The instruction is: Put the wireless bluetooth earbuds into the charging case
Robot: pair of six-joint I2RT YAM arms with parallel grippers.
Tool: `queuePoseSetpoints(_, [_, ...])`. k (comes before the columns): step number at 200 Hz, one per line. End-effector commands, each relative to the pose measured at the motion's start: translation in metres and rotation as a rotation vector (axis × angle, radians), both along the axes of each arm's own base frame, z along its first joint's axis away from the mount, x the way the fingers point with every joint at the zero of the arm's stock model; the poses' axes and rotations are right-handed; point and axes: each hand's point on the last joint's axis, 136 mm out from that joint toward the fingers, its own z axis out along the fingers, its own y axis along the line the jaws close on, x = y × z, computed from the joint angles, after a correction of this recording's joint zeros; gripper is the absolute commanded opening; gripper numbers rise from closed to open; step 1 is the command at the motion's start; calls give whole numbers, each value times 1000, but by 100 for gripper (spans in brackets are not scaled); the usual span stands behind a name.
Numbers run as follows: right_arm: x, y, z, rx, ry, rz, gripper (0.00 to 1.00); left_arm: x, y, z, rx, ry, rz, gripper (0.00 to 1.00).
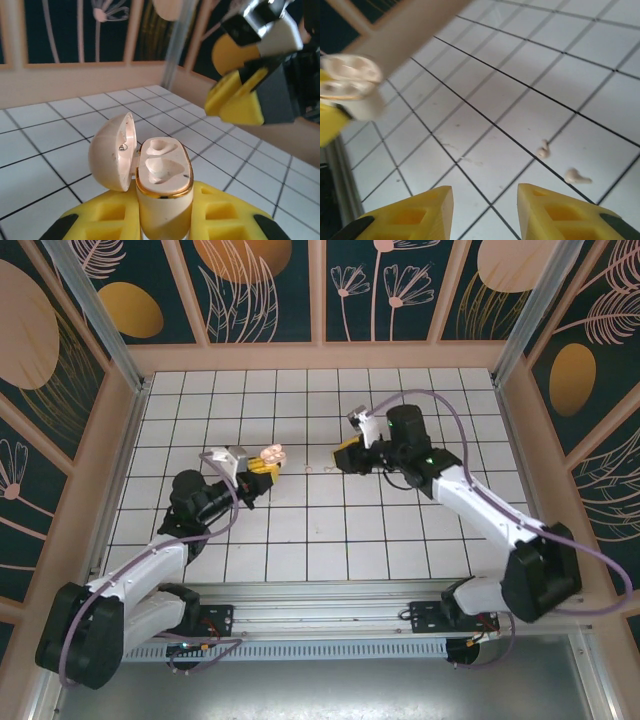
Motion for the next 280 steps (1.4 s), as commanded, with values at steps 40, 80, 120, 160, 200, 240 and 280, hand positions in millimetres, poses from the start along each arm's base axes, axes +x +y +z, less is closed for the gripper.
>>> queuePoseSetpoints(40, [37, 21, -61, -220, 314, -146, 36, 30, 70, 5, -168, 81, 320, 11])
queuePoseSetpoints(80, [50, 53, -102, -356, 385, -136, 37, 32, 77, 4, -171, 88, 356, 12])
queuePoseSetpoints(120, [75, 47, -141, -523, 363, -150, 41, 33, 76, 6, -137, 72, 350, 12])
queuePoseSetpoints(160, [89, 40, -165, -572, 378, -123, 46, 32, 74, 6, -117, 64, 341, 13])
queuePoseSetpoints(200, [96, 38, -176, -559, 394, -108, 48, 33, 74, 4, -105, 64, 337, 13])
queuePoseSetpoints(240, [92, 31, -190, -569, 441, -95, 48, 35, 73, 3, -81, 64, 334, 14])
queuePoseSetpoints(280, [76, 26, -196, -594, 506, -74, 48, 35, 71, 1, -69, 68, 326, 14])
